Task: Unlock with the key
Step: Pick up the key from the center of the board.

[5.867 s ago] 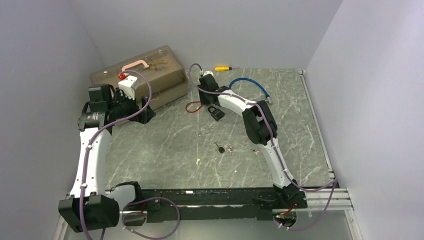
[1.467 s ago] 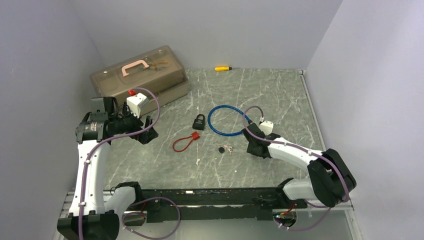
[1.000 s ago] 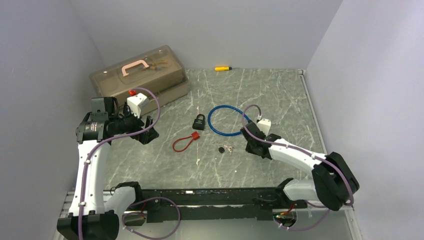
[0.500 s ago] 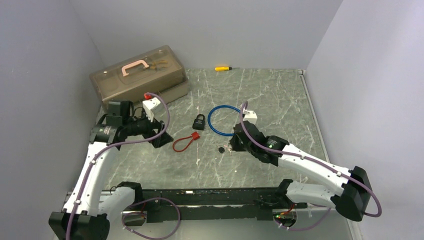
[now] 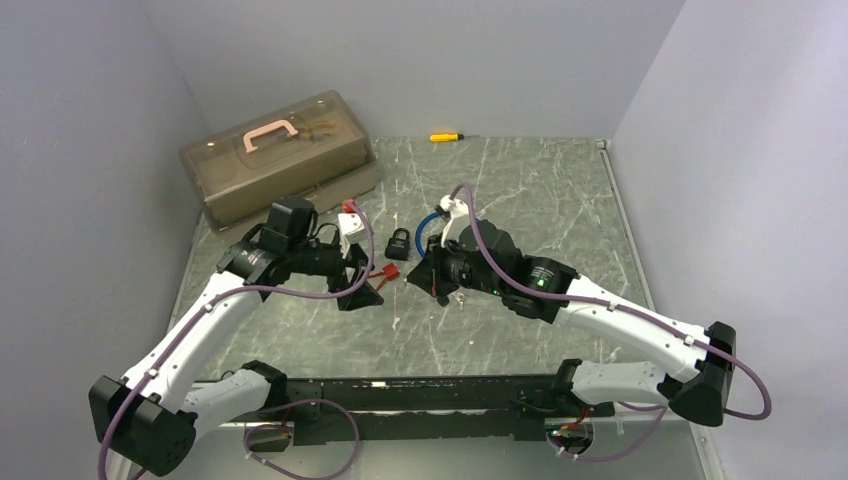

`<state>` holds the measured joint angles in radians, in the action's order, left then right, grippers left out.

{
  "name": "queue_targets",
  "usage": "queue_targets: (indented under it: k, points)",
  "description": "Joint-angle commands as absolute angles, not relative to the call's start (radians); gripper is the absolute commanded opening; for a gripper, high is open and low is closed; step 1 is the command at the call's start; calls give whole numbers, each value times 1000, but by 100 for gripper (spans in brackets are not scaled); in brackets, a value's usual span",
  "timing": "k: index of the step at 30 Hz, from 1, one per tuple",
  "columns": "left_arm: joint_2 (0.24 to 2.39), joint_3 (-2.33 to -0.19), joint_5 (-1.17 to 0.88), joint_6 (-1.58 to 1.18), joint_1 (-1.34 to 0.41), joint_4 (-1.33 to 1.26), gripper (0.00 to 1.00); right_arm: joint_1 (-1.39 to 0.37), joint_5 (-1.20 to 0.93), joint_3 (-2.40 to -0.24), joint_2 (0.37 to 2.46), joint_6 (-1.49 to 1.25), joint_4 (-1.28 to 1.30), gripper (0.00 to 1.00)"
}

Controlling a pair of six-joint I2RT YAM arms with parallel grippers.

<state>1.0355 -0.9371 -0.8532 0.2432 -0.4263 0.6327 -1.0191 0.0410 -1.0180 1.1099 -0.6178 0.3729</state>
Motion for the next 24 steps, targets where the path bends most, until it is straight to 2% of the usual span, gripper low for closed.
queue_targets:
  k: [1, 5, 11, 16, 24]
  points:
    - [1025, -1067, -907, 379, -443, 746, 98, -1037, -116, -1134, 1154, -557, 316, 0]
    - [965, -1111, -939, 517, -453, 847, 99, -1055, -173, -1203, 1189, -536, 317, 0]
    - [809, -1027, -893, 588, -494, 790, 98, -1082, -223, -1246, 1200, -529, 293, 0]
    - [744, -971, -865, 520, -519, 686, 98, -1104, -221, -1268, 1209, -527, 290, 0]
    - [753, -967, -810, 456, -558, 591, 69, -1126, -183, -1290, 1213, -514, 268, 0]
